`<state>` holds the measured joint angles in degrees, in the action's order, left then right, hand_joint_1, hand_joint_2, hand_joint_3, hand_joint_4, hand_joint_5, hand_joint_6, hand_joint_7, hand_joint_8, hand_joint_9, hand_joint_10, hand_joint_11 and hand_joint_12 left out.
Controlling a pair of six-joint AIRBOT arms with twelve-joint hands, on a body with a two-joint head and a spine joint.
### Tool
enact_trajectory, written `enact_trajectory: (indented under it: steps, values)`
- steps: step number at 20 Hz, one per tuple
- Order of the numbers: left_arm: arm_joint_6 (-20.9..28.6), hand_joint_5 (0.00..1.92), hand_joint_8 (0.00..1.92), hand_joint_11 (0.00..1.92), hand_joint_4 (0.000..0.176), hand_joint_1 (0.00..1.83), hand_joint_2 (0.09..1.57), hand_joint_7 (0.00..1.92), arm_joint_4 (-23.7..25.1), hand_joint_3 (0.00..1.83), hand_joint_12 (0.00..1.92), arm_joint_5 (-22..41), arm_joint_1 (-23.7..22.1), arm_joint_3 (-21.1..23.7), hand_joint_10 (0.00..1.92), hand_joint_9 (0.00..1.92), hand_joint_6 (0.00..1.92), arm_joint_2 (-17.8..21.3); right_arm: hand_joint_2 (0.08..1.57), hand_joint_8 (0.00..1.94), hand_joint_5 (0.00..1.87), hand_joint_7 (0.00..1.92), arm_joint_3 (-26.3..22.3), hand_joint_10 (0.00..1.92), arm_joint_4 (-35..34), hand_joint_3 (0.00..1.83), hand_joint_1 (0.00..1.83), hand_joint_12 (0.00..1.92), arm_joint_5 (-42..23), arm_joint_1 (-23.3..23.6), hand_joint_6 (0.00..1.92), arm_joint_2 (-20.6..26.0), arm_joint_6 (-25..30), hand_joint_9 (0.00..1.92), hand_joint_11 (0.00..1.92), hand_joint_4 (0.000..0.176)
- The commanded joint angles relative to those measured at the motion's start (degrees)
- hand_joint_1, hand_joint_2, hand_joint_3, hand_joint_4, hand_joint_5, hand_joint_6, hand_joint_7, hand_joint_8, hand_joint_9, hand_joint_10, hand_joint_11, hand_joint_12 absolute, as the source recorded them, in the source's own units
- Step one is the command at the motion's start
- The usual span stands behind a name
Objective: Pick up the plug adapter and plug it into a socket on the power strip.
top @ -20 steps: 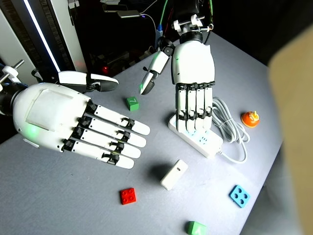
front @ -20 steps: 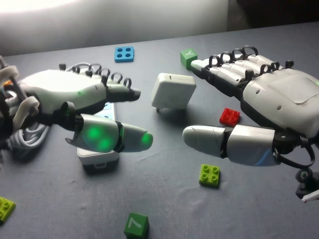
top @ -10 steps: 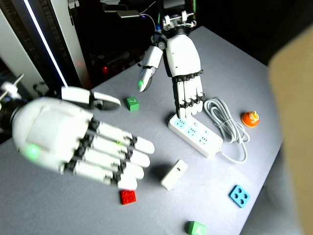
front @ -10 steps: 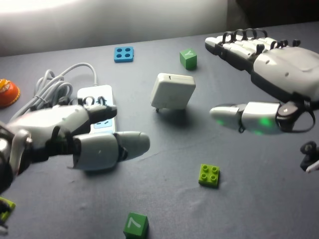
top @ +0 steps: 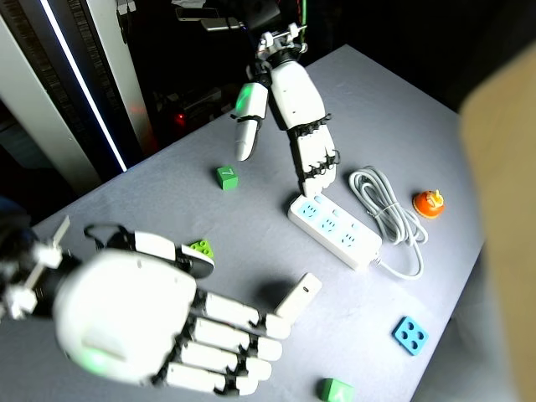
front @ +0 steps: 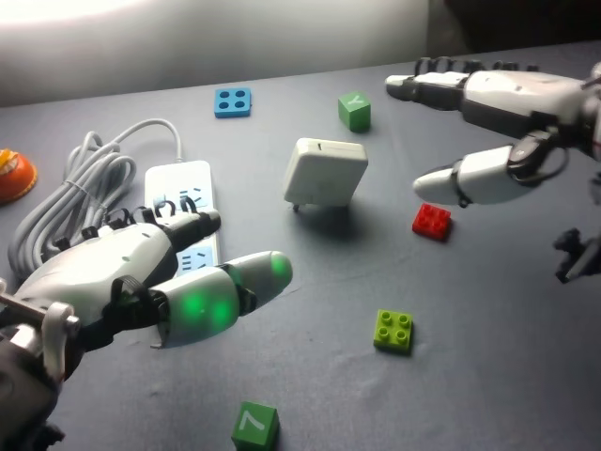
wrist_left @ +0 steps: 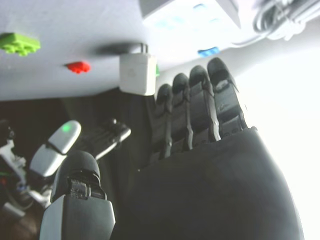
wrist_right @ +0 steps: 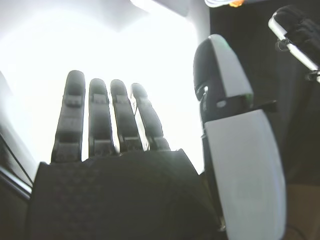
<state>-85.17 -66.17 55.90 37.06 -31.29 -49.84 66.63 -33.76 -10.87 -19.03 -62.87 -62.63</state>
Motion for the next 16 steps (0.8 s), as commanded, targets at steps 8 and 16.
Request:
enact_trajectory:
  steps: [8,16]
  values:
    - [4.0,0.14,0.00,0.00,0.000,0.00,1.13,0.13,5.8,0.00,0.35,8.9,4.9,0.0,0.00,0.11,0.00,-2.9,1.19,0.00,0.09,0.07,11.5,0.00,0.7,0.01,0.91,0.35,10.3,5.5,0.00,-7.5,0.1,0.06,0.00,0.000]
    - [4.2,0.11,0.00,0.00,0.000,0.00,1.15,0.14,7.8,0.00,0.30,8.4,5.6,-1.6,0.00,0.12,0.00,-6.1,1.17,0.01,0.11,0.07,14.4,0.00,0.7,0.00,0.90,0.38,12.0,5.2,0.01,-12.0,-0.5,0.06,0.00,0.000]
